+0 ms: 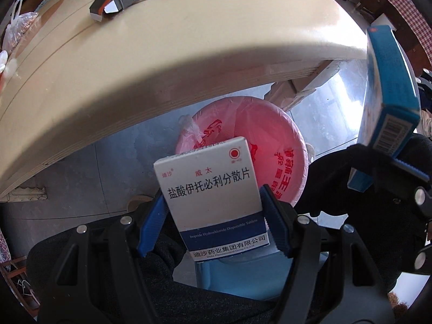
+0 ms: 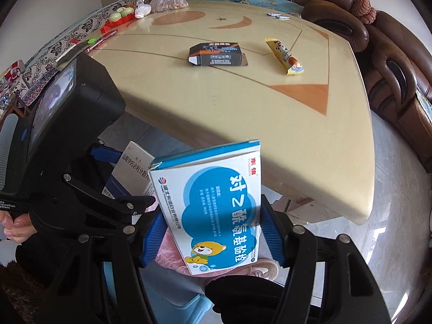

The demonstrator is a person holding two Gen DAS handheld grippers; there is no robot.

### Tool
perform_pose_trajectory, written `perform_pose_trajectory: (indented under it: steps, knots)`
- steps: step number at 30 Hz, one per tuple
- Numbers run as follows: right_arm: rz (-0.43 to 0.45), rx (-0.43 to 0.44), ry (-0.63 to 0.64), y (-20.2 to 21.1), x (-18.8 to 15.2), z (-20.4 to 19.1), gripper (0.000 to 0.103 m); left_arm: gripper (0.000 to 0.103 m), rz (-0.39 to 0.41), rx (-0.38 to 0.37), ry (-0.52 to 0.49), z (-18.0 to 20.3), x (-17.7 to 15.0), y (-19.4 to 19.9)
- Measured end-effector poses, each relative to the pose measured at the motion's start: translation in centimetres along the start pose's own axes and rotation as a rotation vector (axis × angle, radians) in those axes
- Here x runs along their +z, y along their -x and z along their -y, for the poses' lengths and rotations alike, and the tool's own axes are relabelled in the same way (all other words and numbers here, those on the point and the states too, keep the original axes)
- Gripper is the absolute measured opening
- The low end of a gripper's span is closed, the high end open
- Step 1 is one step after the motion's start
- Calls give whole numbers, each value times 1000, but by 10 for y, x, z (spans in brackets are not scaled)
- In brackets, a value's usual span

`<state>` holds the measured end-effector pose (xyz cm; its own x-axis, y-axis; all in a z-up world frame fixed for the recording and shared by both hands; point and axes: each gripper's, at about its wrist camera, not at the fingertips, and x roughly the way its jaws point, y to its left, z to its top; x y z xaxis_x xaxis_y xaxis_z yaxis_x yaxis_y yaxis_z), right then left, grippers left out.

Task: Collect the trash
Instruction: 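Lift and carry both medicine boxes with both tools over the pink bin, then open both tools to drop the medicine boxes into the bin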

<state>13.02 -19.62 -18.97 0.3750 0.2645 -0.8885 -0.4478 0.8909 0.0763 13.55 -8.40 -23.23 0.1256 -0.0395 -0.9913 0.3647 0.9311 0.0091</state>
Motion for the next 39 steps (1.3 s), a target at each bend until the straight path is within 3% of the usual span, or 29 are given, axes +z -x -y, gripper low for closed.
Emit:
perform_pose_trajectory:
  steps: [10,19,22,31,33,36,39]
  knots:
    - [-61,4,-37,-59,-22,5,62,67,-77,16,-23,-10,-2,-62]
    - [-92,-3,-100,-110,-33,16,62,67,-135,-54,-16,-8,5,-108]
    - [-106,-18,-108,-128,-36,19,62,67,-158,-44,-16,-8,8,-126]
    - [-170,12,-139,-162,-50,29,63,67,-210,-85,7,-10,14,-149]
    - [-169,31,-141,-164,-51,28,66,68,-233,-84,11,-11,14,-154]
    - [-153,27,-135,-162,-53,27,83,74,-274,-76,17,-14,14,-161]
    - [-143,17,-127,-160,-54,25,83,78,-278,-68,7,-13,13,-160]
